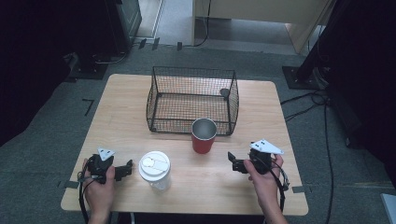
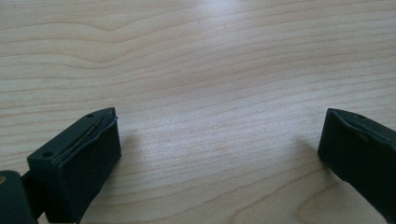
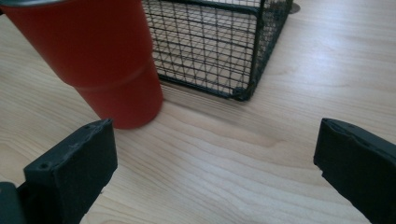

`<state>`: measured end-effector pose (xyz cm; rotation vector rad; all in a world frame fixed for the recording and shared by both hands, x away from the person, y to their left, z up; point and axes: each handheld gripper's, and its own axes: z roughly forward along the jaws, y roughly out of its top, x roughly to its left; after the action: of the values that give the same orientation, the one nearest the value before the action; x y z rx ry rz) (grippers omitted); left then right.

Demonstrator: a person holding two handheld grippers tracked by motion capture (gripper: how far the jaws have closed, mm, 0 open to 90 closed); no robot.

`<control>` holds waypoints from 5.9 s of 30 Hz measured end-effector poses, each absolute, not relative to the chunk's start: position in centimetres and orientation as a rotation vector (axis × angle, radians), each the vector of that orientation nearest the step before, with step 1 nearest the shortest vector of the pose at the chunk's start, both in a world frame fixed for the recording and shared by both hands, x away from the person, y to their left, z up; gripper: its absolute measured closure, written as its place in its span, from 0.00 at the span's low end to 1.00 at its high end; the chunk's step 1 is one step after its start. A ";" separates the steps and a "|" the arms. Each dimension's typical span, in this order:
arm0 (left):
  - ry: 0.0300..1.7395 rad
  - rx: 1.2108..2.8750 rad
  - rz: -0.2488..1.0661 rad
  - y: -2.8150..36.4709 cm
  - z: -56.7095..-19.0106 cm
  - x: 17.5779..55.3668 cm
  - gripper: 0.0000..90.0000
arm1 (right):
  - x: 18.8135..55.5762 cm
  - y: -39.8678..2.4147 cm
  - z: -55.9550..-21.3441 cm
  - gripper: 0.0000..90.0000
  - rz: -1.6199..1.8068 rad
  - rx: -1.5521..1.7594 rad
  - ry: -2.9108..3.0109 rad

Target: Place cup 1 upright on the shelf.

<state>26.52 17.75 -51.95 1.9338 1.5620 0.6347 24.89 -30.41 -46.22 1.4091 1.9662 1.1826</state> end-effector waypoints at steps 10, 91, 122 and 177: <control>1.562 1.933 0.635 17.7 -51.9 26.5 0.00 | 25.4 -28.6 -45.1 0.00 1.234 1.338 1.988; 1.563 1.928 0.636 17.7 -52.0 26.5 0.00 | 29.4 -19.1 -44.0 0.08 1.213 1.214 1.947; 1.563 1.933 0.633 17.7 -51.9 26.5 0.00 | 28.9 -18.8 -37.1 0.08 1.354 1.057 1.856; 1.563 1.933 0.633 17.7 -51.9 26.5 0.00 | 45.9 -19.3 -39.6 0.08 1.124 1.378 1.738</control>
<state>26.53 17.74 -51.94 1.9333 1.5630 0.6330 45.94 -19.33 -39.60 1.3779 1.7377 1.1236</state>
